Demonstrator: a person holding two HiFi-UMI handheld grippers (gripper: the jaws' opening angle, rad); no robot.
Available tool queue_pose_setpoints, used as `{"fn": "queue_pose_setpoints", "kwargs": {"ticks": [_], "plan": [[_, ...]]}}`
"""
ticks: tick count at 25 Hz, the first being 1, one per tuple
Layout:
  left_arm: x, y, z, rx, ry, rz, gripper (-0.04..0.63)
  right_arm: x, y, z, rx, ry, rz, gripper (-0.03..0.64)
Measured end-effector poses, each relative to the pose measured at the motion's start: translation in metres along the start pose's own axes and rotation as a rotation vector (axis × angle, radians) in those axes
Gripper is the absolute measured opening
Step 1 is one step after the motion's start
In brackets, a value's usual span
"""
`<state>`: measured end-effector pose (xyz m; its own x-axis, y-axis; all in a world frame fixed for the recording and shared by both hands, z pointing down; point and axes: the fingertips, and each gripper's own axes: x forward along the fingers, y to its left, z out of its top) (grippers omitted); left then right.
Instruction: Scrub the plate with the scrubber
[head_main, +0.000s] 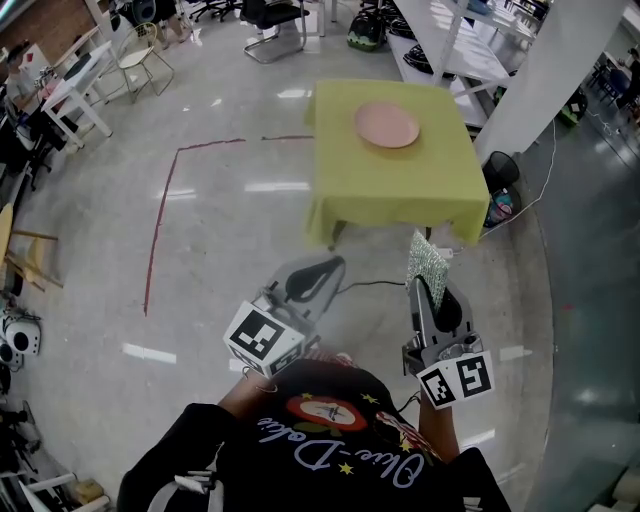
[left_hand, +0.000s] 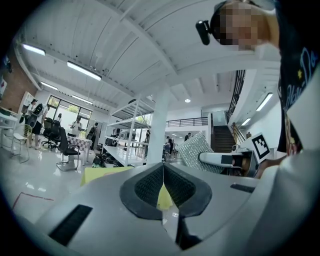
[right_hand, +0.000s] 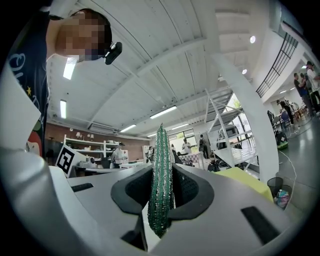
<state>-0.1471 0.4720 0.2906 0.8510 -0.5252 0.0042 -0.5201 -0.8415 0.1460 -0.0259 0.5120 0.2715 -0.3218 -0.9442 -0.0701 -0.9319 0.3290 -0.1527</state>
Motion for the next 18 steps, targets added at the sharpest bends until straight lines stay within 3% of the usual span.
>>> {"fn": "queue_pose_setpoints", "kwargs": {"ticks": [12, 18], "plan": [[0.013, 0.007, -0.01, -0.008, 0.013, 0.045, 0.003, -0.019, -0.04, -0.004, 0.034, -0.01, -0.057, 0.064], [0.042, 0.028, -0.011, -0.008, 0.0, 0.02, 0.003, -0.001, -0.062, -0.003, 0.009, -0.015, -0.077, 0.064]]}}
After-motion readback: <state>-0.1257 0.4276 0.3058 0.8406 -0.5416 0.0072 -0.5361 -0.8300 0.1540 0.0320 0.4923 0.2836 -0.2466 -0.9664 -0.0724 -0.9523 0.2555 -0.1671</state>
